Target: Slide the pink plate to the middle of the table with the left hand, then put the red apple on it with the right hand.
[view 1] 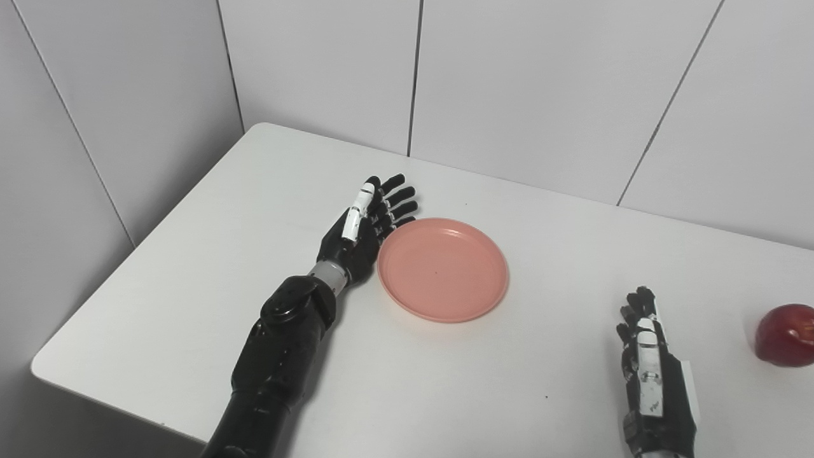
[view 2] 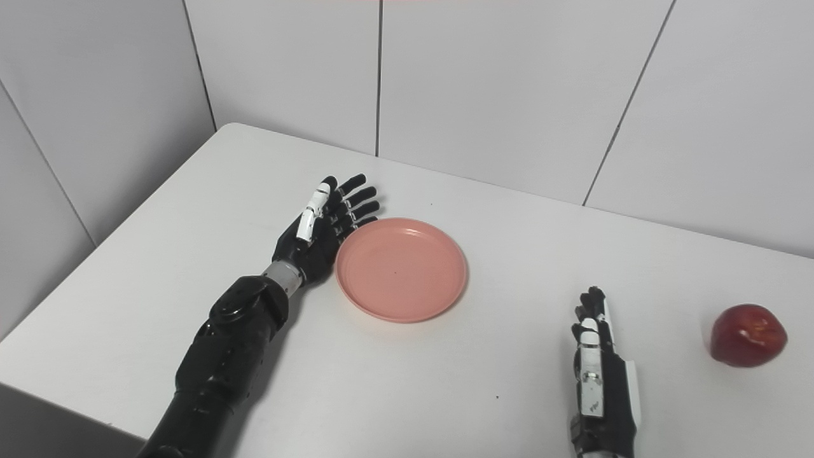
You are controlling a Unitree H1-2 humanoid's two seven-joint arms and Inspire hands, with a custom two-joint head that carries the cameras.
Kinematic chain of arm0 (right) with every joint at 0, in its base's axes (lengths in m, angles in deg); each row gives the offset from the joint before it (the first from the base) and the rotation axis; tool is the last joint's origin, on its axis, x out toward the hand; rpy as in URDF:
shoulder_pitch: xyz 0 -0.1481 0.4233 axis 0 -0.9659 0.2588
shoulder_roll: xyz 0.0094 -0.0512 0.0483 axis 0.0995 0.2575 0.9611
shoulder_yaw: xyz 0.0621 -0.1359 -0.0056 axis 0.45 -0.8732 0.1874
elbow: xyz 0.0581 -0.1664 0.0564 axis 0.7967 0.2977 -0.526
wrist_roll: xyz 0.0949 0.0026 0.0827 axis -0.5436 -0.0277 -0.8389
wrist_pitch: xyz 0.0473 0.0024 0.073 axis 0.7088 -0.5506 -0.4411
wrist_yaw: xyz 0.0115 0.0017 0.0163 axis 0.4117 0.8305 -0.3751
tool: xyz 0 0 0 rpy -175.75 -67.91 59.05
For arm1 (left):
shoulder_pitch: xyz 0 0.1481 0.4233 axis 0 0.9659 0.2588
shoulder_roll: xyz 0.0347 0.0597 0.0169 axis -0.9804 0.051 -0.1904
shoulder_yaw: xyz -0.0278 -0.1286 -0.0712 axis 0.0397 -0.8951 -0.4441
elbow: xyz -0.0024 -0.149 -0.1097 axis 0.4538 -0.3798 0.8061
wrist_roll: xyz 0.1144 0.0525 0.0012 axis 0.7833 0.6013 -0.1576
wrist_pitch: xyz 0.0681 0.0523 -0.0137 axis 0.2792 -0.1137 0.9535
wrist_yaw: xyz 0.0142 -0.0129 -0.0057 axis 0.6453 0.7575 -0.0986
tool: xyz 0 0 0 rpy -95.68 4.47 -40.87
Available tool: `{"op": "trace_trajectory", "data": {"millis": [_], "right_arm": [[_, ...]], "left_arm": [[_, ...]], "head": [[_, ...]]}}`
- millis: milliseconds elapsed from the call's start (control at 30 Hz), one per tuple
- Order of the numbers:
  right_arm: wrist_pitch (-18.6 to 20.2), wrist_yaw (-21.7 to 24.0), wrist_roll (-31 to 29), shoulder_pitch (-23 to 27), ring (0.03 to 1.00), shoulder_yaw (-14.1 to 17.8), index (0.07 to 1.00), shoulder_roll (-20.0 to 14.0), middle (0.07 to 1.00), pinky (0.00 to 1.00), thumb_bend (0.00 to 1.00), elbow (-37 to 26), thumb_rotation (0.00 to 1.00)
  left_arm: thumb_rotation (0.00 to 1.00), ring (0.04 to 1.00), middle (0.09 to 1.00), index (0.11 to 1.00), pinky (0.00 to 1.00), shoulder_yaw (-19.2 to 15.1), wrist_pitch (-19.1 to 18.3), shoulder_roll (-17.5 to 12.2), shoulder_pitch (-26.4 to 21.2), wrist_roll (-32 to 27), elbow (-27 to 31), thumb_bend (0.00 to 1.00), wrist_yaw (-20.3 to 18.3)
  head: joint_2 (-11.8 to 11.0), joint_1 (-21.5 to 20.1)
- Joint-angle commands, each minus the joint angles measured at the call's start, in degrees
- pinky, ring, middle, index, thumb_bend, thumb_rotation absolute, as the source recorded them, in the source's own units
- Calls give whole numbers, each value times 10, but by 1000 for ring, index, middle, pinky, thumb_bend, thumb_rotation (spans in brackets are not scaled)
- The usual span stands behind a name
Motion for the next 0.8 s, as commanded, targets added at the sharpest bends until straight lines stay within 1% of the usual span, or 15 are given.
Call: {"op": "trace_trajectory", "data": {"millis": [0, 200, 267, 467, 600, 767], "right_arm": [[-13, -2, -2, 19, 979, 0, 974, 4, 971, 1000, 236, -18, 1000], [-16, -3, 4, 20, 980, -3, 977, 4, 973, 1000, 235, -18, 1000], [-12, -5, 6, 20, 977, -4, 975, 5, 970, 1000, 238, -21, 1000], [3, -10, 4, 20, 977, -5, 979, 9, 976, 1000, 261, -28, 1000], [6, -14, 9, 21, 974, -8, 978, 12, 973, 1000, 232, -33, 1000], [8, -22, 15, 22, 970, -9, 972, 19, 968, 998, 244, -36, 1000]], "left_arm": [[1000, 880, 884, 875, 871, 7, -19, 10, 6, 11, 12, 362, 11], [1000, 888, 892, 879, 882, 16, -32, 26, 14, 11, 40, 353, 13], [1000, 892, 895, 882, 893, 19, -37, 32, 16, 13, 49, 357, 17], [1000, 882, 882, 866, 880, 27, -59, 46, 24, 24, 74, 355, 34], [1000, 881, 883, 868, 875, 31, -66, 53, 29, 28, 86, 353, 38], [1000, 880, 882, 871, 877, 43, -82, 64, 38, 36, 115, 348, 52]], "head": [[3, -4], [6, -10], [7, -13], [13, -24], [18, -40], [23, -53]]}}
